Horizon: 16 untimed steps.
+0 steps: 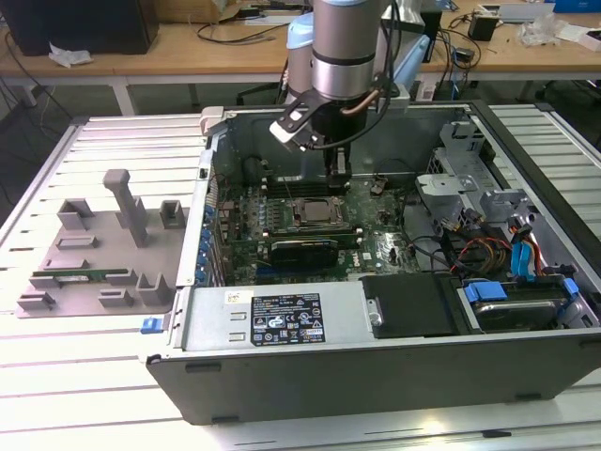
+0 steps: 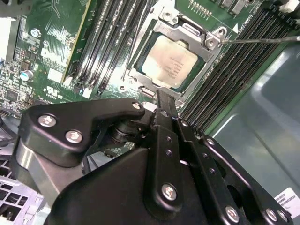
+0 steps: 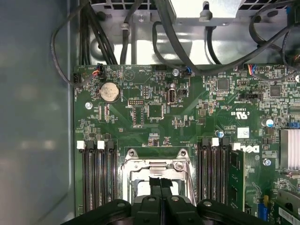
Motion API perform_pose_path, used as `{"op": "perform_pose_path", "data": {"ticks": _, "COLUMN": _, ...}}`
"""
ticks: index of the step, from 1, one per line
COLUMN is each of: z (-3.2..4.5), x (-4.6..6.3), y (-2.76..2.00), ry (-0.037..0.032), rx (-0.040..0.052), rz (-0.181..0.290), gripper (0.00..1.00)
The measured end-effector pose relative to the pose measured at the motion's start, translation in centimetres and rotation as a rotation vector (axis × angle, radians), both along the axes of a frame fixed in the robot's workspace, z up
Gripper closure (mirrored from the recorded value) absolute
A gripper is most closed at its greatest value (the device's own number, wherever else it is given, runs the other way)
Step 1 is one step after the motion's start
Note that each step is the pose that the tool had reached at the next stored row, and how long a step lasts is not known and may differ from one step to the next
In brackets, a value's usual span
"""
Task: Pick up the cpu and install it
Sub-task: 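Close the cpu cover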
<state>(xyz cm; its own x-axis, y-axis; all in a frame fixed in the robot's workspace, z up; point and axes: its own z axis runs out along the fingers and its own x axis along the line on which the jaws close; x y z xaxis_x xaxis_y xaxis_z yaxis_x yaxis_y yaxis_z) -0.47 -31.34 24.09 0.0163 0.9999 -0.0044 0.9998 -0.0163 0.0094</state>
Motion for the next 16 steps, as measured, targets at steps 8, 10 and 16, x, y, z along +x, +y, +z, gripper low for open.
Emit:
{"op": "perform_pose_path", "data": {"ticks": 8, "z": -0.20, "x": -0.44, "y": -0.01, "ry": 0.0001, "rx": -0.0003, "rz": 0.000, "gripper": 0.89}}
{"op": "perform_pose_path", "data": {"ticks": 10, "z": -0.21, "x": -0.45, "y": -0.01, "ry": 0.0001, "rx": -0.0003, "rz": 0.000, "gripper": 0.89}}
{"op": "perform_pose_path", "data": {"ticks": 16, "z": -0.22, "x": -0.45, "y": 0.00, "ry": 0.0000, "rx": -0.0001, "rz": 0.061, "gripper": 0.89}}
